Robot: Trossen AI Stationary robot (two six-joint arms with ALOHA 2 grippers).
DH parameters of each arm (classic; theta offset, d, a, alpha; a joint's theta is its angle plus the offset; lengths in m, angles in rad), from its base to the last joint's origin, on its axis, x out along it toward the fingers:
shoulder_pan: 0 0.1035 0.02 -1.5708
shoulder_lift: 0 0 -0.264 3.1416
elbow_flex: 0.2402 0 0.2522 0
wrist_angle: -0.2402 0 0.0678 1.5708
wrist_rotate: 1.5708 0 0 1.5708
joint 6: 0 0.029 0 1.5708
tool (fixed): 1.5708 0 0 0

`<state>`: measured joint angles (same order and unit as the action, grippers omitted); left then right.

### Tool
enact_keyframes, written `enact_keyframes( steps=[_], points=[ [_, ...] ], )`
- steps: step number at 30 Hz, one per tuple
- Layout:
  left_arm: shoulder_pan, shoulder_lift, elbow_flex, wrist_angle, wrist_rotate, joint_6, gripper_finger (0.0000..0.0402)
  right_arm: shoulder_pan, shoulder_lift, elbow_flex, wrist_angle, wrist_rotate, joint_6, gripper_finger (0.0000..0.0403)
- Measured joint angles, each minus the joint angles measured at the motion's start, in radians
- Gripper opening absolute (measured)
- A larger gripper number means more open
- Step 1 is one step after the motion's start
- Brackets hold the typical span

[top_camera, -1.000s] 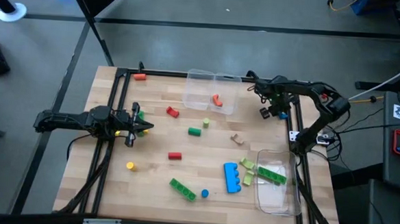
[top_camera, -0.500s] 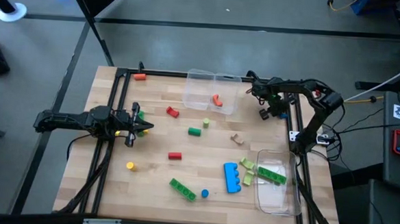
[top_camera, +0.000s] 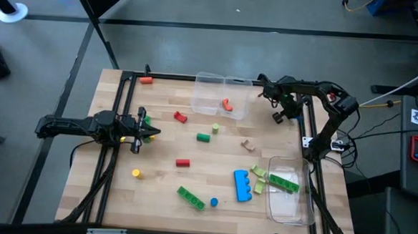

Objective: Sort blocks by size
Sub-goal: Put the blue arch block into the right transparent bin

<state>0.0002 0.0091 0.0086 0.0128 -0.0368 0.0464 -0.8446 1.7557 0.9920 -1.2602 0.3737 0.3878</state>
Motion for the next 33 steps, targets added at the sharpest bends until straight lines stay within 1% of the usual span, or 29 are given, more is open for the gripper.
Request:
enact_keyframes(
  steps=[5, 7, 10, 14, 19, 22, 27, 33],
  points=[
    [0.0, 0.0, 0.0, 0.0, 0.0, 0.002, 0.0, 0.001, 0.0, 0.135, -0.137, -0.003, -0.001, 0.0036],
    [0.0, 0.0, 0.0, 0.0, 0.0, 0.002, 0.0, 0.011, 0.0, 0.197, -0.177, -0.02, 0.0, 0.0036],
    [0.0, 0.0, 0.0, 0.0, 0.0, 0.002, 0.0, 0.04, -0.003, 0.295, -0.199, -0.051, -0.002, 0.004],
    [0.0, 0.0, 0.0, 0.0, 0.0, 0.002, 0.0, 0.107, -0.004, 0.431, -0.189, -0.091, -0.028, 0.0038],
    [0.0, 0.0, 0.0, 0.0, 0.0, -0.031, 0.0, 0.2, -0.004, 0.576, -0.13, -0.102, -0.063, 0.004],
    [0.0, 0.0, 0.0, 0.0, 0.0, -0.032, 0.0, 0.248, -0.004, 0.63, -0.057, -0.136, -0.11, 0.004],
    [0.0, 0.0, 0.0, 0.0, 0.0, -0.032, 0.0, 0.31, -0.004, 0.644, 0.11, -0.225, -0.166, 0.004],
    [0.0, 0.0, 0.0, 0.0, 0.0, -0.032, 0.0, 0.344, 0.021, 0.642, 0.199, -0.246, -0.187, 0.0042]
  ],
)
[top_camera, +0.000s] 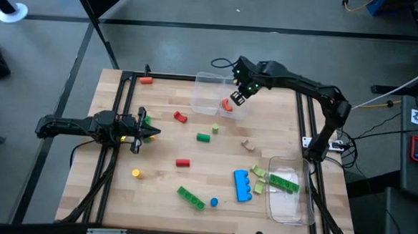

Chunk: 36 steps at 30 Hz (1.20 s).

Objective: Sort blocks by size
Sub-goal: Put the blue arch block into the right transparent bin, then put the red cylindrical block into the left transparent bin

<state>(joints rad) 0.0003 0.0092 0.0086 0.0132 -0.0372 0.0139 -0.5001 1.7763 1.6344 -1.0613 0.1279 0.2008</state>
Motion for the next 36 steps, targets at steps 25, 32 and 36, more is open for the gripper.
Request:
enact_keyframes(
  steps=[25, 32, 36],
  points=[
    [0.0, 0.0, 0.0, 0.0, 0.0, -0.063, 0.0, 0.002, 0.153, 0.0, 0.176, -0.14, -0.001, 0.0061],
    [0.0, 0.0, 0.0, 0.002, 0.0, -0.066, 0.0, 0.002, 0.153, 0.0, 0.178, -0.14, -0.001, 0.0131],
    [0.0, 0.0, 0.0, 0.041, -0.003, -0.067, 0.0, 0.002, 0.153, 0.0, 0.176, -0.14, -0.001, 0.015]
  ],
)
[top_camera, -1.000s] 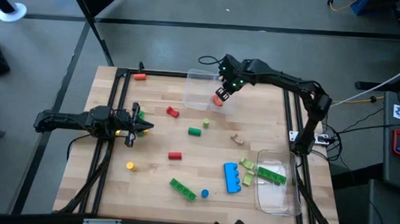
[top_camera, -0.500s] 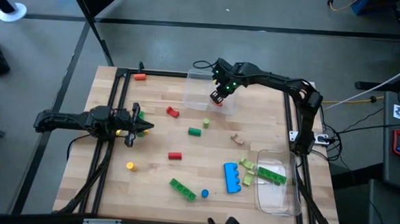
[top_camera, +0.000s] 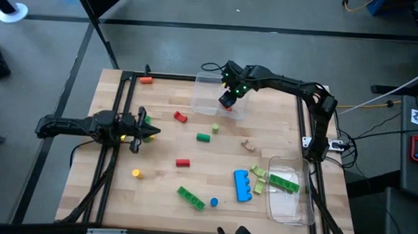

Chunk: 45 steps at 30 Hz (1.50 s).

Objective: Sort blocks by size
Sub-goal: Put the red cylindrical block into the left transparent bin

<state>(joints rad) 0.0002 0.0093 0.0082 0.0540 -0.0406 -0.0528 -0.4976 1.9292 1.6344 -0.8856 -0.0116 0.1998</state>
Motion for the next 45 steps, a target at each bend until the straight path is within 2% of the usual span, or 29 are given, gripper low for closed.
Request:
enact_keyframes(
  steps=[5, 12, 16, 21, 25, 31, 34, 40, 45],
  points=[
    [0.0, 0.0, 0.0, 0.076, -0.003, 0.0, 0.002, 0.0, -0.026, 0.0, -0.006, 0.002, -0.028, 0.015],
    [0.0, 0.001, 0.0, 0.15, -0.094, -0.006, 0.0096, 0.0, -0.112, 0.0, -0.003, 0.058, -0.052, 0.015],
    [0.0, 0.002, 0.0, 0.202, -0.153, -0.064, 0.0128, 0.001, -0.177, 0.0, -0.003, 0.061, -0.052, 0.015],
    [0.0, 0.014, 0.001, 0.222, -0.17, -0.094, 0.0148, 0.001, -0.259, 0.001, -0.002, 0.045, -0.052, 0.015],
    [0.0, 0.073, 0.022, 0.218, -0.17, -0.101, 0.0152, 0.001, -0.317, 0.001, -0.001, 0.045, -0.052, 0.015],
    [0.0, 0.247, 0.117, 0.22, -0.165, -0.065, 0.0153, 0.001, -0.363, 0.001, 0.002, 0.045, -0.052, 0.015],
    [-0.005, 0.364, 0.172, 0.223, -0.124, -0.052, 0.0153, 0.001, -0.374, 0.001, -0.012, 0.045, -0.052, 0.015],
    [-0.067, 0.652, 0.269, 0.218, -0.051, -0.052, 0.0153, 0.001, -0.403, 0.001, -0.057, 0.045, -0.052, 0.015],
    [-0.166, 0.918, 0.372, 0.208, -0.04, -0.04, 0.0153, 0.001, -0.424, 0.001, -0.1, 0.045, -0.052, 0.015]
  ],
)
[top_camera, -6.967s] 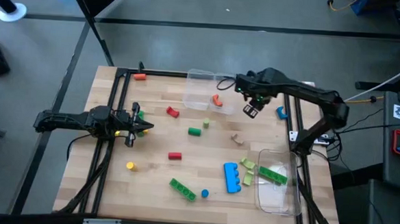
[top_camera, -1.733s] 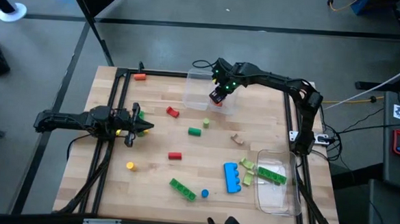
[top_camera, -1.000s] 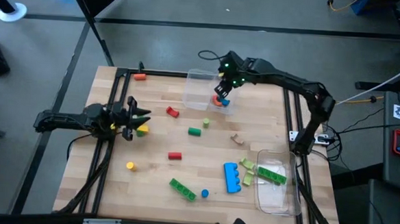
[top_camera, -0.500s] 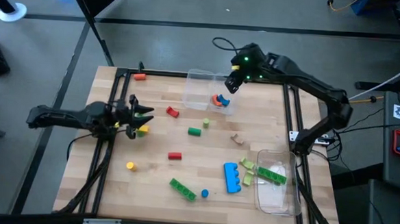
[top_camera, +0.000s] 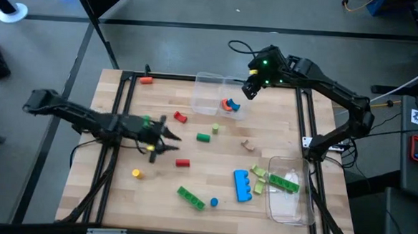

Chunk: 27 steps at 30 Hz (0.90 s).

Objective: Sort blocks by size
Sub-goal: Put the red cylindrical block into the left transparent bin

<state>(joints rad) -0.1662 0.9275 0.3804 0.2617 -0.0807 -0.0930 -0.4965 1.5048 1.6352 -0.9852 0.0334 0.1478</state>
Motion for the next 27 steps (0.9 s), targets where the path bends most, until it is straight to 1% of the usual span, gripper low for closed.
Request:
enact_keyframes(
  steps=[3, 5, 8, 11, 18, 22, 27],
  points=[
    [-0.048, 0.133, 0.078, -0.076, -0.005, 0.02, 0.0153, 0.0, 0.0, 0.0, -0.043, 0.0, 0.0, 0.015],
    [-0.071, 0.21, 0.134, -0.155, -0.036, 0.012, 0.0153, 0.0, 0.001, 0.0, -0.066, 0.0, 0.0, 0.015],
    [-0.09, 0.311, 0.204, -0.267, -0.092, -0.014, 0.0153, 0.001, 0.001, 0.0, -0.085, 0.0, 0.0, 0.015],
    [-0.096, 0.389, 0.251, -0.307, -0.101, -0.057, 0.0153, 0.008, 0.001, 0.0, -0.09, 0.001, 0.0, 0.015],
    [-0.096, 0.499, 0.267, -0.312, -0.102, -0.168, 0.0153, 0.049, 0.001, 0.0, -0.089, 0.0, -0.029, 0.015],
    [-0.096, 0.552, 0.267, -0.312, -0.084, -0.237, 0.0153, 0.081, 0.001, 0.0, -0.088, 0.0, -0.03, 0.015],
    [-0.096, 0.614, 0.267, -0.312, -0.08, -0.253, 0.0153, 0.129, 0.001, 0.0, -0.088, 0.0, -0.03, 0.015]
  ],
)
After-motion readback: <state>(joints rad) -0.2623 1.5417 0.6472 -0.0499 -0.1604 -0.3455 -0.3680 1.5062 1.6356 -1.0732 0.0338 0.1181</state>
